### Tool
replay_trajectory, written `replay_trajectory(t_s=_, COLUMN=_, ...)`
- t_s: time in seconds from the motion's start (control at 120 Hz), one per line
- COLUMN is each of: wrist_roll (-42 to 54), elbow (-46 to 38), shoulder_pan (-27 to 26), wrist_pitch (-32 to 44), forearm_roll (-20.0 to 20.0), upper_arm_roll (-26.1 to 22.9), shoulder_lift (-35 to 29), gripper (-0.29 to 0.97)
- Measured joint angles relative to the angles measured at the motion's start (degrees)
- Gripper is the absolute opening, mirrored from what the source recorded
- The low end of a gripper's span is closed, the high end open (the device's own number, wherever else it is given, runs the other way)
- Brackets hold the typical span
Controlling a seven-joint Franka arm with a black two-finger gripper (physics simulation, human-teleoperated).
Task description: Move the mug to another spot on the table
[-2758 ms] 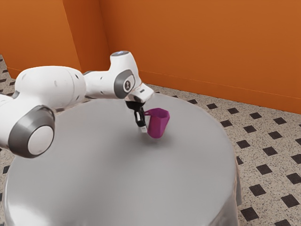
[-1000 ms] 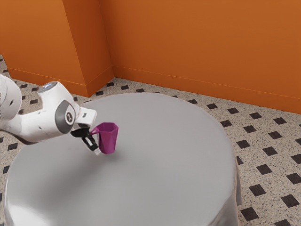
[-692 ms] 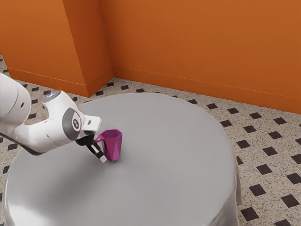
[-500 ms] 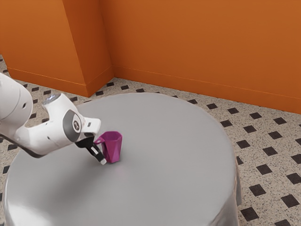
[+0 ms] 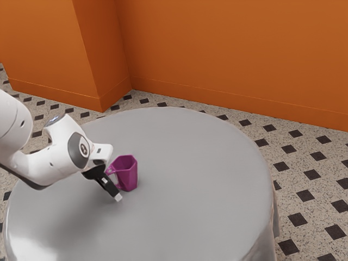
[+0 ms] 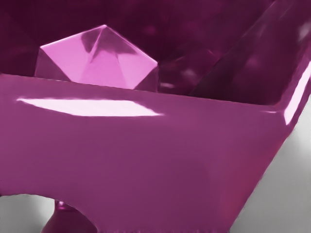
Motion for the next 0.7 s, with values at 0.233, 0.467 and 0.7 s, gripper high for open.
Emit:
replay_trajectory(t_s=0.233, wrist_roll=0.3, elbow=-2.48, shoulder_pan=-0.21, wrist_pitch=-2.38, forearm_roll=0.19, upper_arm_roll=0.46, shoulder_lift=-5.03, gripper=0.66)
replay_trajectory(t_s=0.467, wrist_roll=0.47, elbow=-6.03, shoulder_pan=-1.01, wrist_pitch=-4.8, forearm_roll=1.3, upper_arm_roll=2.93, shoulder_lift=-10.3, gripper=0.67)
replay_trajectory(t_s=0.7, wrist_roll=-7.23, elbow=18.73, shoulder_pan=9.26, wrist_pitch=-28.48, forearm_roll=32.31, upper_arm_roll=-3.34, shoulder_lift=-25.95, gripper=0.68)
